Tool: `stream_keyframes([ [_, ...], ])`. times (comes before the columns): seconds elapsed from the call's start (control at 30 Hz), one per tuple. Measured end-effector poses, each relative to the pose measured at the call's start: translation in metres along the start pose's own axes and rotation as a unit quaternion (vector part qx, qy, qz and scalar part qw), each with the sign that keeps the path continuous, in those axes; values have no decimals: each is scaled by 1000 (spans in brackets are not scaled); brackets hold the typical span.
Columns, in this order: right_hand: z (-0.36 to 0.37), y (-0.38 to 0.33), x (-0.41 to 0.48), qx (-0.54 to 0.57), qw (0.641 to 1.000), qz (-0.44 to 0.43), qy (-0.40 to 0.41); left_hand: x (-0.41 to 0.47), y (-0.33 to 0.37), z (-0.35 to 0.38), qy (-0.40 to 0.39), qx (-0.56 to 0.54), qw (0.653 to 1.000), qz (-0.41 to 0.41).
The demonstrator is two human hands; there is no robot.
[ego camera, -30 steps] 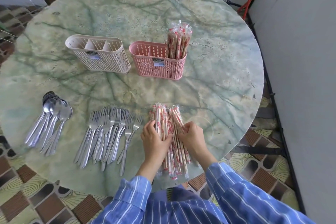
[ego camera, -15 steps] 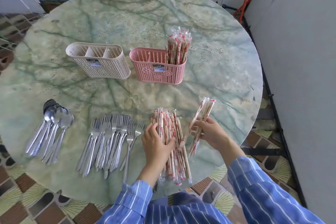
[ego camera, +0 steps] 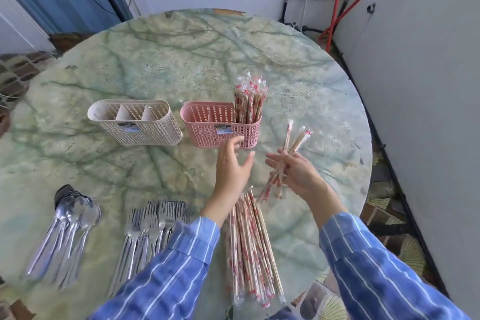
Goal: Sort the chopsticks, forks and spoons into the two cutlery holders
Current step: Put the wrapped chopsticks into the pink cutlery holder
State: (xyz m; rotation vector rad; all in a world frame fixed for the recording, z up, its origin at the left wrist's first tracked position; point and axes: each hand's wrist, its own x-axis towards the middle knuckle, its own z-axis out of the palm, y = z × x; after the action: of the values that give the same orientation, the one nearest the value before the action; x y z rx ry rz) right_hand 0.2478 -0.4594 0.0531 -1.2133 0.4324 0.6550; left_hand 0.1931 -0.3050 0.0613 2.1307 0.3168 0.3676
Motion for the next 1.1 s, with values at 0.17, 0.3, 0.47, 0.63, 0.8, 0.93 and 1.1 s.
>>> stream_keyframes([
  [0.17,21,-59,6,64,992,-106,-1,69,22,12,73,-34,995,61],
  [0.3,36,-96,12,71,981,-181,2,103,31,13,182,17,981,58],
  [0.47,50,-119,24,56,963,-257,53,129,30,11,10,-71,997,21],
  [0.63,69,-121,35,48,950,-297,85,131,31,0,-57,-135,989,14],
  [0.8,85,-100,42,11,936,-344,69,133,28,-9,-96,-120,988,-6],
  [0.93,83,-76,45,-28,944,-329,-1,134,19,-10,-123,-57,991,-1],
  [1.1,76,-77,33,-80,940,-328,-43,130,14,-3,-54,49,996,47],
])
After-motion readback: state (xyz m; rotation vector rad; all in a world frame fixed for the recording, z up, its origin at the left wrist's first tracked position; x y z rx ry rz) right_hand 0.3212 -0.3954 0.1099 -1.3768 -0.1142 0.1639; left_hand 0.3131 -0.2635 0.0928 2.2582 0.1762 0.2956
